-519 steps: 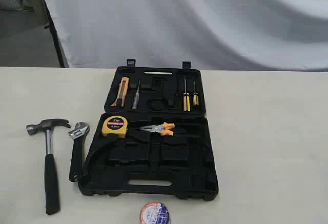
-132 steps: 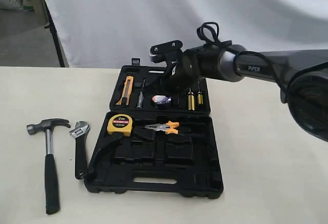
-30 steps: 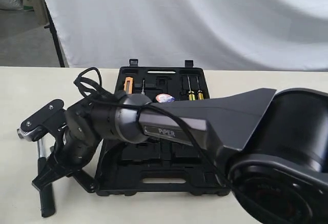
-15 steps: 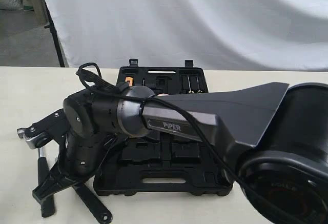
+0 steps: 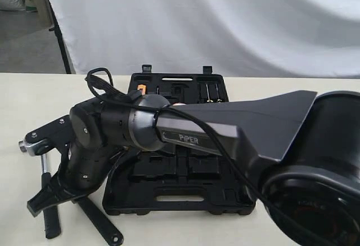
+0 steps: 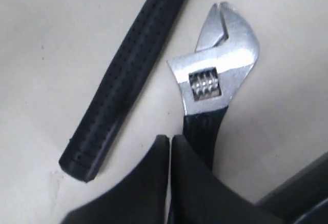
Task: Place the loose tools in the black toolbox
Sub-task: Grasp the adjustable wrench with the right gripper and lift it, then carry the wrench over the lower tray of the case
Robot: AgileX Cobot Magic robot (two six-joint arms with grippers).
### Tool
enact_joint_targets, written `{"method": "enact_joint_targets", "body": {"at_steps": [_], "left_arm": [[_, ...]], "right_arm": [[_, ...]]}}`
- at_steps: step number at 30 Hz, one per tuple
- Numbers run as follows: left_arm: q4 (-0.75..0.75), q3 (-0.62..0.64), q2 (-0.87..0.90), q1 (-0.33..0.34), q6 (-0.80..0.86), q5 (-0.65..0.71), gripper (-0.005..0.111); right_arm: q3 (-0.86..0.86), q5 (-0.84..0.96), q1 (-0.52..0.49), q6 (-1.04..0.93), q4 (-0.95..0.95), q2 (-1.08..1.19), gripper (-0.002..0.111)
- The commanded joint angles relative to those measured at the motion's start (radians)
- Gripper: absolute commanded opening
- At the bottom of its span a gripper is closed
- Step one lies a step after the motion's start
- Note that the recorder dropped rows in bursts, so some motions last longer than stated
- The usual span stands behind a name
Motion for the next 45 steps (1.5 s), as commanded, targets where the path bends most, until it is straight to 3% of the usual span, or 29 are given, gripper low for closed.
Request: {"method": "enact_joint_targets", "body": {"at_steps": [1,4,7,25,28,36,45], "left_arm": [[-0.008,0.002,-0.003,-0.005,0.000,-0.001,0.001],[-0.008,0.002,-0.003,-0.005,0.000,-0.001,0.001],[-0.008,0.002,-0.003,-0.005,0.000,-0.001,0.001],[-0.008,0.002,-0.003,-0.005,0.000,-0.001,0.001],[-0.008,0.002,-0.003,-0.005,0.000,-0.001,0.001],[-0.008,0.002,-0.003,-0.005,0.000,-0.001,0.001],[-0.008,0.002,-0.003,-0.005,0.000,-0.001,0.001]], "right_arm": [[0.000,-0.077,0.003,0.008,0.000,-0.010,0.028],[0.000,-0.110,0.003,0.004,-0.036,-0.009,0.052],[0.000,-0.122,0.001,0.004,-0.072,0.000,0.067],[0.000,-0.293,0.001,-0.026,-0.168,0.106,0.068],[0.000,-0.293,0.001,-0.040,-0.168,0.117,0.057],[0.000,-0.282,0.003,-0.054,-0.168,0.117,0.000],[0.000,-0.174,0.003,-0.017,-0.168,0.051,0.000]]}}
